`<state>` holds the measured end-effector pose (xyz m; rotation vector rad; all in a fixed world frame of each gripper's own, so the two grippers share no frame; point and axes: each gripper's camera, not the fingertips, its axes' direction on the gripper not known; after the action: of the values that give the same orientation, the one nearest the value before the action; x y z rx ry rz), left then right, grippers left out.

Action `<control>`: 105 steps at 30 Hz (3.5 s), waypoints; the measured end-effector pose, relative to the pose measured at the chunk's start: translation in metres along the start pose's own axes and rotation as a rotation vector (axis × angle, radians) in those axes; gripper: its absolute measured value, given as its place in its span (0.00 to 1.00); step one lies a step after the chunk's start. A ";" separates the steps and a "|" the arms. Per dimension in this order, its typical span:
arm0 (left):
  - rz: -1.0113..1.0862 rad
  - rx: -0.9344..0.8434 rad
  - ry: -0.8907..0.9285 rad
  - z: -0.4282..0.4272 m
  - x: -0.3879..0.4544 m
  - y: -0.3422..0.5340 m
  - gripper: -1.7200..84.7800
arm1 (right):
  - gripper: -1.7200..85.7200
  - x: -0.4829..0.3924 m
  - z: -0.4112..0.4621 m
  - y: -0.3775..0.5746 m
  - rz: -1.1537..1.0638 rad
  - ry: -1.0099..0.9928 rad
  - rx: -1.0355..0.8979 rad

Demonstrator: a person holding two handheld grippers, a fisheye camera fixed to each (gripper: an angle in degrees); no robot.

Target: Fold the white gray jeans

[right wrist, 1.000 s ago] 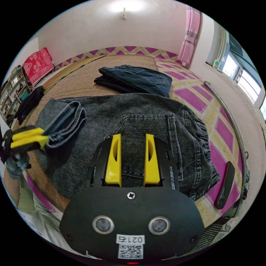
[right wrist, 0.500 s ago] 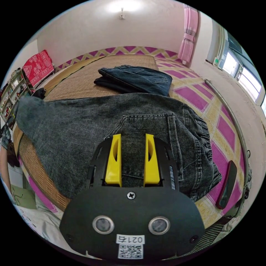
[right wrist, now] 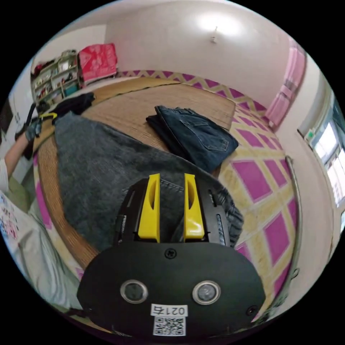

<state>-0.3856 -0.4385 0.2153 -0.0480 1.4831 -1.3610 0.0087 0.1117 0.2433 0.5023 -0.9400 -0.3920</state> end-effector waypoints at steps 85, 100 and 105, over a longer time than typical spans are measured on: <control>-0.196 0.025 -0.068 -0.188 -0.153 0.067 0.02 | 0.01 0.028 -0.111 0.258 0.393 0.025 -0.058; -0.117 -0.242 -0.052 -0.133 -0.194 0.025 0.02 | 0.01 0.040 -0.108 0.271 0.514 -0.061 0.031; -0.178 -0.112 0.006 -0.168 -0.207 0.035 0.01 | 0.01 0.042 -0.109 0.273 0.523 -0.067 0.041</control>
<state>-0.3926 -0.1790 0.2846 -0.2530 1.5896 -1.4180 0.1507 0.3390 0.3725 0.2655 -1.1042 0.0843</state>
